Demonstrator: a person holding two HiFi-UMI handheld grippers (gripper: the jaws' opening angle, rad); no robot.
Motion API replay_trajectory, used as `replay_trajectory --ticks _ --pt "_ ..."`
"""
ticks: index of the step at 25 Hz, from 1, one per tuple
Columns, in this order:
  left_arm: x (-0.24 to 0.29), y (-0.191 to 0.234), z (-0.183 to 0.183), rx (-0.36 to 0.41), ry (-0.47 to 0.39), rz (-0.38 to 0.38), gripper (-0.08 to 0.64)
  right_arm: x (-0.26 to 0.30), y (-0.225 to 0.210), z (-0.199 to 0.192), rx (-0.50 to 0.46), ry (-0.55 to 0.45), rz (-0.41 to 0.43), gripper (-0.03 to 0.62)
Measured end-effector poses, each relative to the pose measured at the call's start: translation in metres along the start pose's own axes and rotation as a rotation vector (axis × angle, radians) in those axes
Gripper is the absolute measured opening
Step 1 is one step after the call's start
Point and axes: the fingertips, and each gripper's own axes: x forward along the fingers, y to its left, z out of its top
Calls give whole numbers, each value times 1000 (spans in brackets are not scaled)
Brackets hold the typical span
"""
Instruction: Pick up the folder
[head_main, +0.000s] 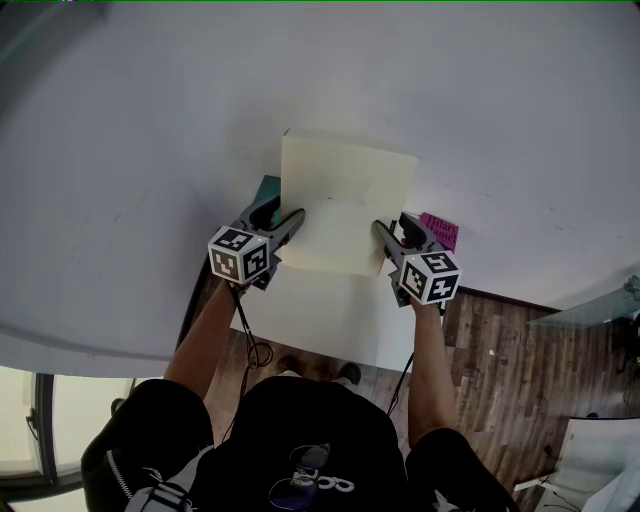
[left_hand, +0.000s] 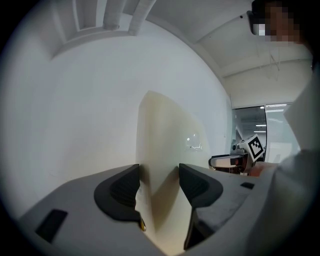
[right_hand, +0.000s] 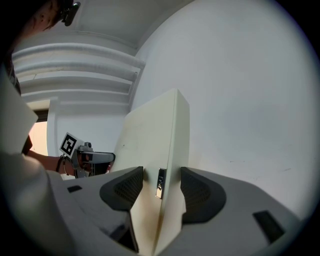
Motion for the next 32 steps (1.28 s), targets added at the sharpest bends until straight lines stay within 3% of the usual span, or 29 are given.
replay_trajectory --ticks 32 --pt "2 -1 -6 7 26 -16 264 -1 -2 -5 3 16 -26 247"
